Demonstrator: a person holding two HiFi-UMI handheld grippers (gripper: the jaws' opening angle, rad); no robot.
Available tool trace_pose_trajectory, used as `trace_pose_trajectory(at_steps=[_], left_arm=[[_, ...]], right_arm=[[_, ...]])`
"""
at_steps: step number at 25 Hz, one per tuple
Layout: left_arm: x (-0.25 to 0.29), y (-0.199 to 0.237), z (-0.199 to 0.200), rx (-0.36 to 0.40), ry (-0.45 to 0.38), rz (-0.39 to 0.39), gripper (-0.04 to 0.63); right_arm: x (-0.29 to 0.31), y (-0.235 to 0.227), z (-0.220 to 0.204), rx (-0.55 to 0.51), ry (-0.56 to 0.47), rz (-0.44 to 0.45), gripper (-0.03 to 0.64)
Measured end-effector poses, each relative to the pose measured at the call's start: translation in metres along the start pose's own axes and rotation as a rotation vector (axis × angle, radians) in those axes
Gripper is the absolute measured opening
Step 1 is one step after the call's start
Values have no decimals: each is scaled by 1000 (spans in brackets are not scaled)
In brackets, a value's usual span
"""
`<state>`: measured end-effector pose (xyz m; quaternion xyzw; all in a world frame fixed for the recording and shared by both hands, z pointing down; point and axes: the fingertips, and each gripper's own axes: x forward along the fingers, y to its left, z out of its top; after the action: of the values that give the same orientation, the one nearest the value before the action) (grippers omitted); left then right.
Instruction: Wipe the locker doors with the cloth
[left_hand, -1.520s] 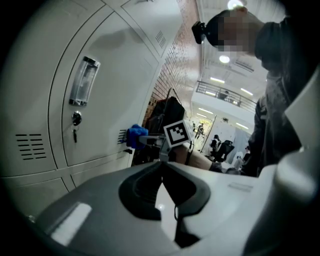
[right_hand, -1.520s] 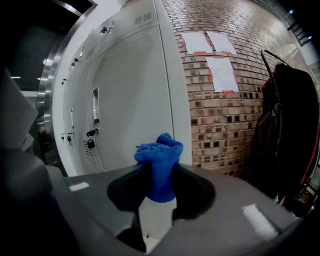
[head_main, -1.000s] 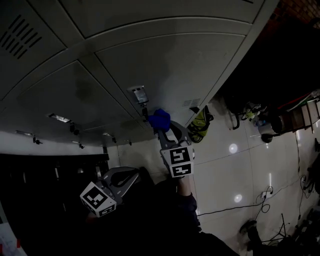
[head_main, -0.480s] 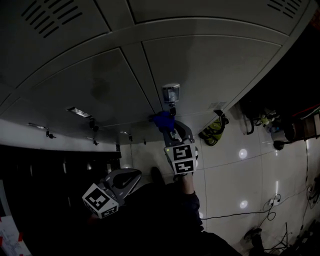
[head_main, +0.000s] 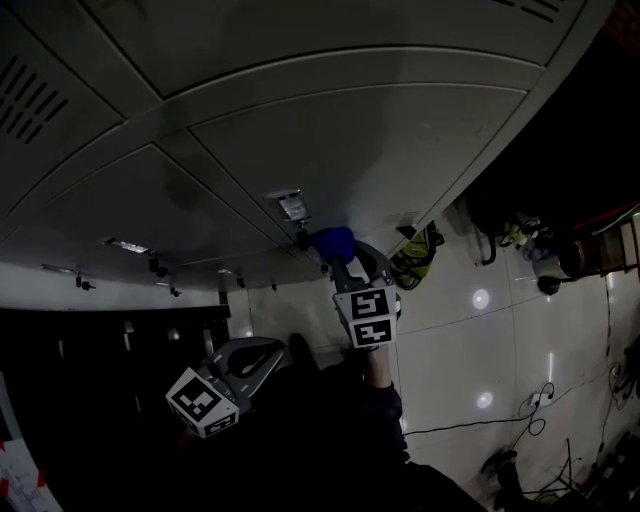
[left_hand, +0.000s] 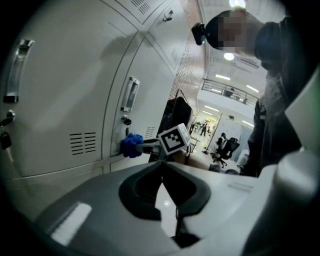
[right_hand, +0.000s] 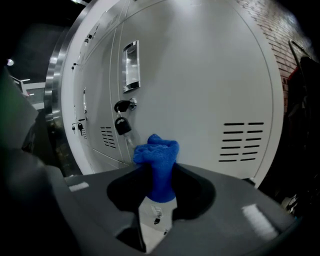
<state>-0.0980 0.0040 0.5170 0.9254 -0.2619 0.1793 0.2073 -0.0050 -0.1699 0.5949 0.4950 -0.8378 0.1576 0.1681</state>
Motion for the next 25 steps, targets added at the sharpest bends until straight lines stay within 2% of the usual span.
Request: trace_pose_trajectory(at_steps=[14,25], left_arm=[[103,-47,40,22,11,-69,-3],[136,-65,42,-7,20,-53,-3]], right_arm=[[-48,-126,-16,27,24,-60,121],[-49,-133,-17,-2,11,7,121]])
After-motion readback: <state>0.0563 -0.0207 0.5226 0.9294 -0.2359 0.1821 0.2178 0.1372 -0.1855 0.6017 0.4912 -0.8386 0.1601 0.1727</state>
